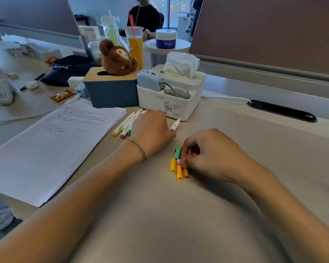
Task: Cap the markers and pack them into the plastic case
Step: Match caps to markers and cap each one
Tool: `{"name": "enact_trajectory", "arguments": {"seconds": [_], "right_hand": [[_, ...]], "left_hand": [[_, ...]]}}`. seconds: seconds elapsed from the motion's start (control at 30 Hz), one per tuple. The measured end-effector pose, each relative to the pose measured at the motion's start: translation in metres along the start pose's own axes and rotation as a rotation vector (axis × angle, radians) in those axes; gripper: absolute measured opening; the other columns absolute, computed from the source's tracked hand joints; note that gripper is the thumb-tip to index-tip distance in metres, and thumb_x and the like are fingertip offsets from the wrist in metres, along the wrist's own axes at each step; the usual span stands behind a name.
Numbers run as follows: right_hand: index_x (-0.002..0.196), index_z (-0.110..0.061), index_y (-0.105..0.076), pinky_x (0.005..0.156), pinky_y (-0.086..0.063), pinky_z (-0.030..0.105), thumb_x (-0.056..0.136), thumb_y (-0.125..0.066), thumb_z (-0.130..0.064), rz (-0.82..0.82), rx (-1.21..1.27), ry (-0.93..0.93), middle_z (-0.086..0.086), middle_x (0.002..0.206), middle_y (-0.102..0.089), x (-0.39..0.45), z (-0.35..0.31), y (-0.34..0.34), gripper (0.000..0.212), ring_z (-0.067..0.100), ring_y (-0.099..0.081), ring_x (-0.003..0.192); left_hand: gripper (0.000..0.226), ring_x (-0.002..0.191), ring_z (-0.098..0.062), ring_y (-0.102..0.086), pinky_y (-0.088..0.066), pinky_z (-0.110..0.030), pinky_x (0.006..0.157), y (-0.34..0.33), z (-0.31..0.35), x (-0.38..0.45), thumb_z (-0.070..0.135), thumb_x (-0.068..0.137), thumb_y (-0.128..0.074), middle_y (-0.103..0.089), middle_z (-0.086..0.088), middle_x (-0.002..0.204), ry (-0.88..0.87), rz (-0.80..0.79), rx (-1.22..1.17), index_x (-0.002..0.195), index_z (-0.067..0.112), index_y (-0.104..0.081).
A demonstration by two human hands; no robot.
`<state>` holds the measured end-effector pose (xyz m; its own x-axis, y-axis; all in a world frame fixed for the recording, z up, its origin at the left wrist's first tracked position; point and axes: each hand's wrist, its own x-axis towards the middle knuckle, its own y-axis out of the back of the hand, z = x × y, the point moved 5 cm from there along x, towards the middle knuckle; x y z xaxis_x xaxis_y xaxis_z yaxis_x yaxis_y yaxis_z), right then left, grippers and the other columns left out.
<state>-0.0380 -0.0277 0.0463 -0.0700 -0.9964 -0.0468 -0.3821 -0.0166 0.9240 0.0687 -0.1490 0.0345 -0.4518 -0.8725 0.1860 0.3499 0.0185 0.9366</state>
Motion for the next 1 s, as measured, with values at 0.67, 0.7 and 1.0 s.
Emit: {"name": "enact_trajectory", "arguments": {"seconds": [0.67,0.7,1.0], "right_hand": [[0.089,-0.019,-0.075,0.066,-0.052,0.025,0.092,-0.075,-0.022,0.238,0.582,-0.149,0.001,0.077,-0.075,0.014,0.032,0.027,0.004,0.010,-0.064,0.068],[0.094,-0.016,-0.075,0.064,-0.052,0.025,0.094,-0.072,-0.014,0.297,0.778,-0.188,0.007,0.078,-0.077,0.016,0.040,0.034,0.004,0.011,-0.063,0.065],[0.100,-0.004,-0.073,0.064,-0.062,0.024,0.095,-0.068,-0.008,0.487,1.352,-0.390,0.017,0.092,-0.079,0.025,0.067,0.031,0.008,0.017,-0.073,0.067]], "left_hand": [[0.023,0.055,-0.013,-0.057,-0.036,-0.021,0.043,-0.005,0.008,0.001,0.021,0.102,-0.054,-0.067,-0.002,0.070,0.182,-0.363,-1.128,0.121,0.017,-0.066],[0.022,0.055,-0.014,-0.058,-0.037,-0.021,0.043,-0.004,0.013,0.002,0.019,0.102,-0.054,-0.067,-0.003,0.071,0.152,-0.392,-1.134,0.121,0.018,-0.064],[0.017,0.062,-0.022,-0.068,-0.055,-0.032,0.058,-0.002,0.015,-0.018,0.017,0.098,-0.060,-0.074,-0.012,0.080,-0.008,-0.438,-1.005,0.109,0.029,-0.063]]}}
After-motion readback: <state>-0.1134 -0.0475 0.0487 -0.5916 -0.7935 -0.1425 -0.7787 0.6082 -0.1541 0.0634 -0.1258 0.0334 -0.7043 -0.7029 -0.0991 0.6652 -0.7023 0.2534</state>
